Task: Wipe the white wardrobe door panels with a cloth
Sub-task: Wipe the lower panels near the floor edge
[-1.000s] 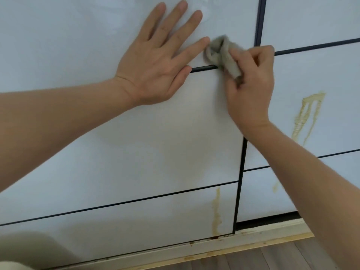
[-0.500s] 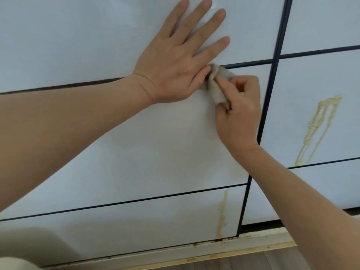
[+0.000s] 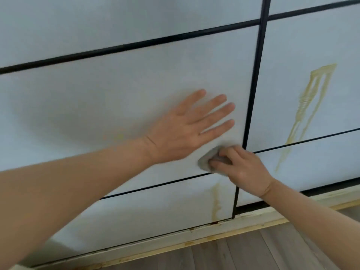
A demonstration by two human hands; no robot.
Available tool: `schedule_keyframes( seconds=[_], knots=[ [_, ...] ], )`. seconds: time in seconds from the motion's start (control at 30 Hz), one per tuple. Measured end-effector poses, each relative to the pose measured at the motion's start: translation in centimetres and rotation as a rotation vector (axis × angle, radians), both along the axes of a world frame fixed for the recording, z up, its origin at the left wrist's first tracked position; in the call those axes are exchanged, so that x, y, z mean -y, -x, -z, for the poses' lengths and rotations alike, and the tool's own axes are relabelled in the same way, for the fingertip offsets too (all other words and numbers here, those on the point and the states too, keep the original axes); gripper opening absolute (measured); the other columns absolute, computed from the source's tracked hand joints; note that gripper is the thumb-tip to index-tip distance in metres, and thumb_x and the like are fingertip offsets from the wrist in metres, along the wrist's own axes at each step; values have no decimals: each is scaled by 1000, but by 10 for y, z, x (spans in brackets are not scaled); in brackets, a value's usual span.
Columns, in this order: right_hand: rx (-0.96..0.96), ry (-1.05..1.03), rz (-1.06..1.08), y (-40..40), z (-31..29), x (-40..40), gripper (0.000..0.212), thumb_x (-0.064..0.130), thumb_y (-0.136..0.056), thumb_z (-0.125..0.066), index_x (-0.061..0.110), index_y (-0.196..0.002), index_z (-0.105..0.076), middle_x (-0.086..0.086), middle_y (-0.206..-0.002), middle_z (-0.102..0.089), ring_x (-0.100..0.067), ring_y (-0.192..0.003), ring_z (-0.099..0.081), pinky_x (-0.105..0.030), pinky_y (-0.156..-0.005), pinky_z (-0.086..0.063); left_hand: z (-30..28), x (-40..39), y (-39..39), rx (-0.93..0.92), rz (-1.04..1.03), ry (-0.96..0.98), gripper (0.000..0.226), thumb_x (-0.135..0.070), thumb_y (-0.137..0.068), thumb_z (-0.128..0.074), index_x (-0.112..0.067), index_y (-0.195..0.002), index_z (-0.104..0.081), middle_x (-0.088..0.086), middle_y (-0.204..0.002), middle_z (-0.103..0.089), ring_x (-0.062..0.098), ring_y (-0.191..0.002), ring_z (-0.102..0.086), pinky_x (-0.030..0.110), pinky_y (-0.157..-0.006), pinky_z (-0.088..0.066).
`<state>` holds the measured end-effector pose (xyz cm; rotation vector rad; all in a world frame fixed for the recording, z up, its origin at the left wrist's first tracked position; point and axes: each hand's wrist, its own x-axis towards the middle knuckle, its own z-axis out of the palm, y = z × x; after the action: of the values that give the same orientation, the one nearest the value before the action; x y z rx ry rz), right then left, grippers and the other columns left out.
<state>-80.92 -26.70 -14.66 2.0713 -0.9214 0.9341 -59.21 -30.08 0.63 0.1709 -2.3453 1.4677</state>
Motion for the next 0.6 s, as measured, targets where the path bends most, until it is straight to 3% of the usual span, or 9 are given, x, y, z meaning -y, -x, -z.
schedule_keyframes(
  seconds=[0.1, 0.17, 0.23, 0.3, 0.37, 0.47, 0.53, 0.6],
  knots=[
    [222, 149, 96, 19, -29, 5, 38, 2, -102, -44, 12, -94, -80, -15, -95, -71, -31, -70, -57, -36, -58, -52, 70, -1, 11, 11, -130, -124, 51, -7, -104, -23, 1, -153, -34, 20, -159, -32, 37, -148, -30, 56, -120, -26],
    [240, 112, 139, 21, 5, 6, 35, -4, -95, -50, 19, -111, -72, -13, -104, -62, -30, -81, -55, -35, -60, -50, 95, 5, 12, -27, -216, -120, 54, -5, -103, -16, 2, -156, -25, 19, -163, -25, 37, -150, -24, 54, -123, -17],
    [170, -24, 107, 20, 74, 2, 36, 0, -88, -54, 22, -115, -64, -11, -108, -50, -28, -89, -51, -32, -56, -47, 113, 12, 9, -25, -245, -78, 56, -4, -101, -16, 0, -157, -22, 18, -164, -22, 37, -151, -22, 53, -124, -9],
    [41, -182, 33, 23, 149, -2, 31, -2, -85, -59, 20, -107, -67, -11, -109, -47, -29, -89, -55, -34, -58, -49, 123, 18, 7, -24, -233, -55, 56, -9, -102, -26, -7, -158, -25, 16, -163, -25, 38, -150, -25, 54, -123, -10],
    [-71, -344, 9, 27, 205, -8, 38, -5, -70, -78, 18, -99, -70, -9, -107, -47, -29, -88, -58, -36, -61, -51, 125, 24, 8, -39, -198, -30, 55, -26, -105, -39, -15, -158, -28, 16, -162, -29, 39, -148, -29, 56, -122, -14],
    [-11, -572, 59, 22, 245, -19, 47, 4, -49, -95, 16, -90, -76, -6, -107, -46, -25, -89, -51, -32, -52, -52, 129, 29, 9, -47, -167, 19, 62, -44, -103, -46, -21, -158, -30, 16, -160, -33, 40, -146, -34, 58, -120, -18],
    [132, -631, 94, 15, 247, -23, 43, 23, -58, -93, 15, -97, -78, -5, -110, -47, -24, -92, -52, -33, -51, -58, 131, 30, 7, -53, -167, 25, 62, -44, -103, -46, -21, -158, -30, 16, -160, -33, 41, -145, -35, 58, -119, -18],
    [365, -552, 77, 6, 228, -23, 31, 31, -81, -76, 8, -101, -77, -5, -112, -48, -27, -90, -58, -39, -57, -62, 131, 29, 4, -62, -186, 36, 62, -44, -103, -45, -21, -158, -29, 16, -160, -33, 41, -146, -34, 58, -120, -16]
  ],
)
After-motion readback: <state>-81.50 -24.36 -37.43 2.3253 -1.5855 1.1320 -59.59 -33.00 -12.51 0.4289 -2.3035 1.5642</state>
